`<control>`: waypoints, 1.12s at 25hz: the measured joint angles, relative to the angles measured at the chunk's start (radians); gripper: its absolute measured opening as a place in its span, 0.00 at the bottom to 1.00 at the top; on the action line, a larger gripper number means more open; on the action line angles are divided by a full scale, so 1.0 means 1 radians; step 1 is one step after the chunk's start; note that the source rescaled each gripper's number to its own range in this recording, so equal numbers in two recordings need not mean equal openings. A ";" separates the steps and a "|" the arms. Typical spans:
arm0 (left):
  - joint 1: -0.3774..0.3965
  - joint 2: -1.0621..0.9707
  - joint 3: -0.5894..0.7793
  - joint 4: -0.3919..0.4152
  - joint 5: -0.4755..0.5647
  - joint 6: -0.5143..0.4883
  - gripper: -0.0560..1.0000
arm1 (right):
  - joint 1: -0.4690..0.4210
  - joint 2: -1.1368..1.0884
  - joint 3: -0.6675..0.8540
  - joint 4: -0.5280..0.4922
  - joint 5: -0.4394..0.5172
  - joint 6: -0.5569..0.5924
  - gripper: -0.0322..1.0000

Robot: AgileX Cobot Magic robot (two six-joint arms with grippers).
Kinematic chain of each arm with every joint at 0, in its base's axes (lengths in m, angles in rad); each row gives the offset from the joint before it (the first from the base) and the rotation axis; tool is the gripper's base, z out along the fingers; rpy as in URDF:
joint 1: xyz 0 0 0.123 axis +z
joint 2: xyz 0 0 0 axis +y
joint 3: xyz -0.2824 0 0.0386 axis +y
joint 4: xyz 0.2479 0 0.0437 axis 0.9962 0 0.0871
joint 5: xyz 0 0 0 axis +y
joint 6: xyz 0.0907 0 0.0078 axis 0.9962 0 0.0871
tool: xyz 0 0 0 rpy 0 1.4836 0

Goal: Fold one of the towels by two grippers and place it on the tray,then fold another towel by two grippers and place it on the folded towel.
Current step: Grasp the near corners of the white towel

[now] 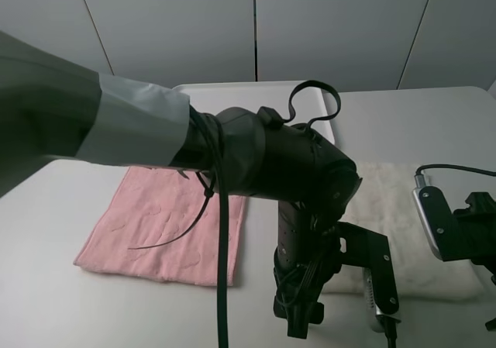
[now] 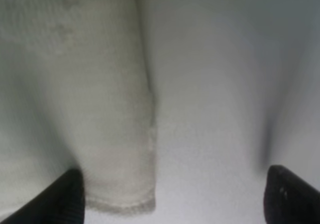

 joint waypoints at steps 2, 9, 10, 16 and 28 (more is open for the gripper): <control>0.000 0.000 0.000 0.000 0.000 0.000 0.93 | 0.000 0.022 0.002 0.000 -0.003 -0.003 1.00; 0.000 0.000 0.000 0.000 0.000 0.000 0.93 | 0.000 0.107 0.002 0.000 -0.005 -0.005 1.00; 0.000 0.000 0.000 0.000 0.000 0.000 0.93 | 0.000 0.116 0.002 0.000 -0.005 -0.005 1.00; 0.000 0.000 0.000 0.000 0.000 0.000 0.93 | 0.000 0.161 0.002 0.000 -0.022 -0.006 1.00; 0.000 0.000 0.000 0.000 0.000 0.000 0.93 | 0.000 0.173 0.042 -0.028 -0.169 -0.004 0.82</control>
